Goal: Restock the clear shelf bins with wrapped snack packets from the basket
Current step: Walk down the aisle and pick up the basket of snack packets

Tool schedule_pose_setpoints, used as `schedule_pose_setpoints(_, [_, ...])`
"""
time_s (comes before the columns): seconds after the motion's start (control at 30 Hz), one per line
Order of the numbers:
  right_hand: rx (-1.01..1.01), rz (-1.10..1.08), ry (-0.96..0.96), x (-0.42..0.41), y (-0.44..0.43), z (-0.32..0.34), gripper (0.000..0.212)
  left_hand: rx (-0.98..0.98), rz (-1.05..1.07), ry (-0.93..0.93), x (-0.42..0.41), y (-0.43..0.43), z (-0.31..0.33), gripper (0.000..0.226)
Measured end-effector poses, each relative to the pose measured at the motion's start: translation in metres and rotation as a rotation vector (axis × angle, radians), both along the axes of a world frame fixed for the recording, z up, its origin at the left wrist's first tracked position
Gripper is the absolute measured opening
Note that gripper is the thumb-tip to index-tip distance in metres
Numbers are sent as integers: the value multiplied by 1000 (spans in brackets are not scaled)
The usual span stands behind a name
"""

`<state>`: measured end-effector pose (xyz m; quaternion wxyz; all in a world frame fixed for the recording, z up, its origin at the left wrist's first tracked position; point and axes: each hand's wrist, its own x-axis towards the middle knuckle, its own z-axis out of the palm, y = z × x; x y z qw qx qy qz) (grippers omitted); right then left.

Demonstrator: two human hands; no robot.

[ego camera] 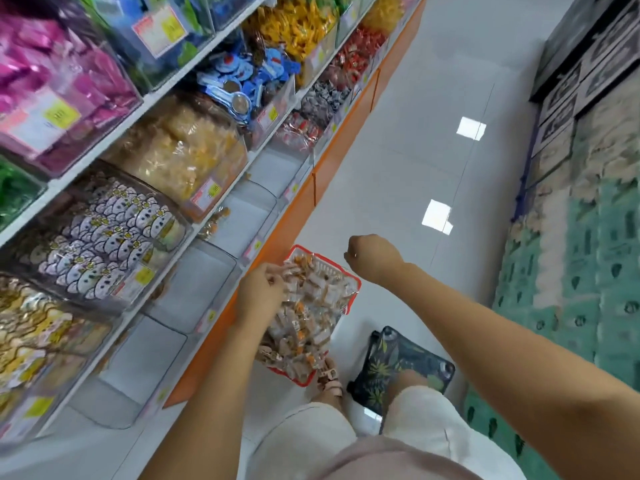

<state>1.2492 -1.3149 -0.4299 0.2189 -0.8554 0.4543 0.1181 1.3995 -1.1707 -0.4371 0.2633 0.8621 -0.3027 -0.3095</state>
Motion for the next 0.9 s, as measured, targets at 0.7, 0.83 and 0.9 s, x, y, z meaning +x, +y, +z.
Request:
schedule_pose_setpoints(0.7, [30,454,180,135,-140,-88,30,243,386,-47,72,-43,-64,18])
schedule_pose_setpoints(0.83, [103,600,146,164,-162,-145,24,279,476,-48,65,-55,-109,25])
schedule_pose_setpoints(0.9, [135,693,147,170,-166,-176,29,287,517,-68,59,-59,-134,31])
